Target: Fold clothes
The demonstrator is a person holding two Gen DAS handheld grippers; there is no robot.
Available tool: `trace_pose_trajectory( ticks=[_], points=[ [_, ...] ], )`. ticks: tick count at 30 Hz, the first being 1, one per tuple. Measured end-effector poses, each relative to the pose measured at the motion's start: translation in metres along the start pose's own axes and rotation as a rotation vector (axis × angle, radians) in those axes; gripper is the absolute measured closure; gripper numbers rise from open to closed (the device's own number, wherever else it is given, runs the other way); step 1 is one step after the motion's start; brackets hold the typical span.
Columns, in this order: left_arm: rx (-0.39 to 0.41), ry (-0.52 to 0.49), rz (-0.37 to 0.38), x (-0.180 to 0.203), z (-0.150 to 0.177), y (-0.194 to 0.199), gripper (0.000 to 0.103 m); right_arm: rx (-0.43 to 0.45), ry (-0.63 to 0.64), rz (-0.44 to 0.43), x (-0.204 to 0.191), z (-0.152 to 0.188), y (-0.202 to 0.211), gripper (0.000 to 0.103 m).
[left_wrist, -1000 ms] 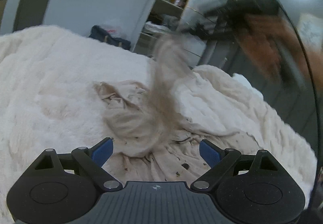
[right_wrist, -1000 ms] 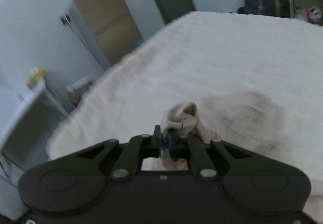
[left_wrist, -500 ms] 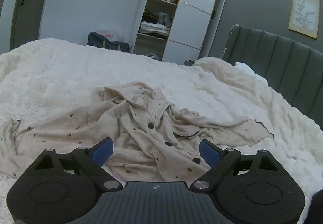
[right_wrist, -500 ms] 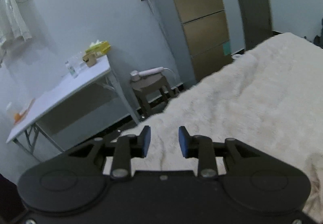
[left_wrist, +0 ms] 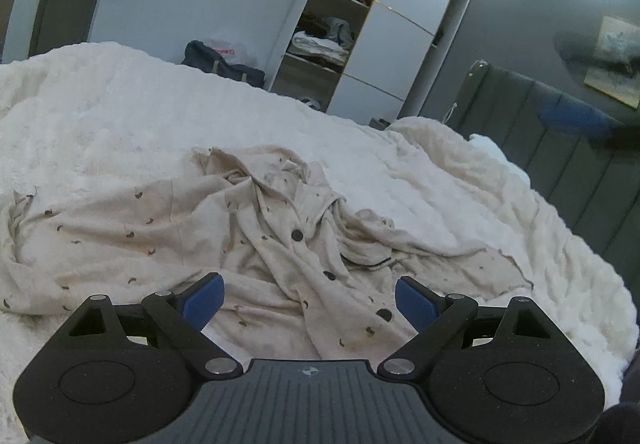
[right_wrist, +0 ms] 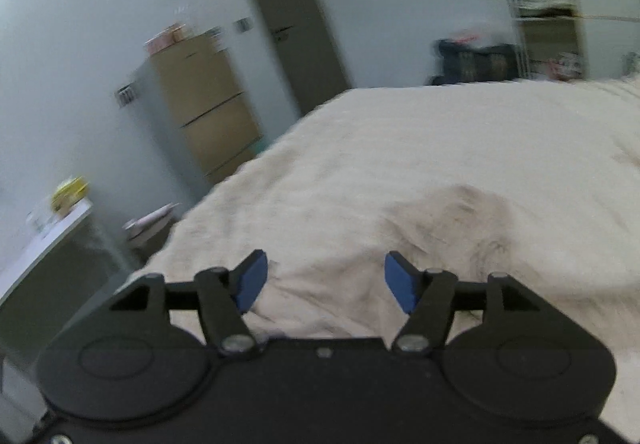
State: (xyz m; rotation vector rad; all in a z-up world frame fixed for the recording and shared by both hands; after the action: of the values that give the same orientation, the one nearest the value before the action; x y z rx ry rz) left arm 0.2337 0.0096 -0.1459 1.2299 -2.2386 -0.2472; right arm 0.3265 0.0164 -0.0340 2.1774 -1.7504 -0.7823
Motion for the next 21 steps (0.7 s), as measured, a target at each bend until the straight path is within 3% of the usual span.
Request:
trace_pose_trajectory(
  ticks=[6, 9, 13, 18, 21],
  points=[
    [-0.011, -0.014, -0.069, 0.005, 0.021, -0.004, 0.012, -0.011, -0.039, 0.160, 0.085, 0.087, 0.016, 0.032],
    [0.002, 0.019, -0.082, 0.002, 0.030, -0.001, 0.012, -0.008, -0.110, 0.235, 0.134, 0.108, 0.014, 0.032],
    [0.044, -0.030, -0.118, 0.013, 0.032, 0.004, 0.012, 0.023, -0.173, 0.272, 0.176, 0.110, 0.001, 0.032],
    [0.057, -0.101, -0.117, 0.045, 0.015, -0.007, 0.012, 0.099, -0.276, 0.280, 0.217, 0.087, -0.031, 0.032],
    [0.058, -0.182, -0.107, 0.074, -0.007, -0.024, 0.012, 0.119, -0.377, 0.357, 0.247, 0.078, -0.044, 0.032]
  ],
)
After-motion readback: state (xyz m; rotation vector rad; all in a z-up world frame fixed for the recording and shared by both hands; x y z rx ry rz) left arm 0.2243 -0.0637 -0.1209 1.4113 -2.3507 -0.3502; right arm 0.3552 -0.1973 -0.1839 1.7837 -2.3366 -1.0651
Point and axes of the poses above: each gripper's, at about its wrist camera, not at the fingertips, and y roughly against the way its jaws point, x to its right, z to its underside, the point moved 7 cm from there along -y, roughly the way its jaws point, and after that the axes turned 9 degrees about z, right-handed, at the moved point
